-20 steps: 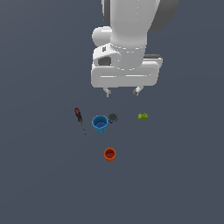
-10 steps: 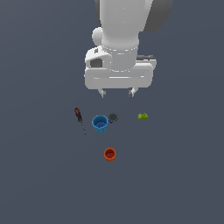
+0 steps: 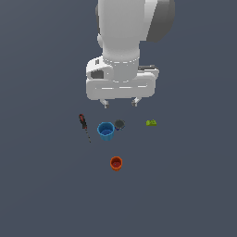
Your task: Pick up a designated object from a clutter of objects.
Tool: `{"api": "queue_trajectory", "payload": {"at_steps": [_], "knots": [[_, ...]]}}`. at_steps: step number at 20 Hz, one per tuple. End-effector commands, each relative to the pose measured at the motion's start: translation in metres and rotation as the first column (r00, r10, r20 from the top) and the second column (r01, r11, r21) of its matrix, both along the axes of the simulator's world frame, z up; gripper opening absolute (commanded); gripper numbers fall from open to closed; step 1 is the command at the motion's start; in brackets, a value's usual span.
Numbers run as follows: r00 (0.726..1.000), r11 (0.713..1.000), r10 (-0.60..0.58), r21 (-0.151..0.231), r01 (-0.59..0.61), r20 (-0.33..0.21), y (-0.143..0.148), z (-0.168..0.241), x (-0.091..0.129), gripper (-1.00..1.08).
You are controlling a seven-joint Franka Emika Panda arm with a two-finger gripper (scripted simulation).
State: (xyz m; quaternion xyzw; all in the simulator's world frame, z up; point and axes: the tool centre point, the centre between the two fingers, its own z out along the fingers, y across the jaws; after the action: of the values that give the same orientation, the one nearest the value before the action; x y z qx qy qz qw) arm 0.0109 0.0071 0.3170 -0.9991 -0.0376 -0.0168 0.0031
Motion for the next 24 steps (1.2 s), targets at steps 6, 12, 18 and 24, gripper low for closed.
{"api": "queue_trajectory", "payload": {"at_steps": [6,12,18,24], "knots": [[0.998,0.998,0.056,0.008,-0.056,-0.004,-0.029,-0.038,-0.001,1.00],[0.993,0.992,0.122,0.014,-0.121,-0.006,-0.064,-0.082,-0.007,1.00],[0.982,0.982,0.187,0.016,-0.187,-0.007,-0.100,-0.127,-0.021,1.00],[0.968,0.968,0.249,0.013,-0.249,-0.010,-0.135,-0.169,-0.042,1.00]]}}
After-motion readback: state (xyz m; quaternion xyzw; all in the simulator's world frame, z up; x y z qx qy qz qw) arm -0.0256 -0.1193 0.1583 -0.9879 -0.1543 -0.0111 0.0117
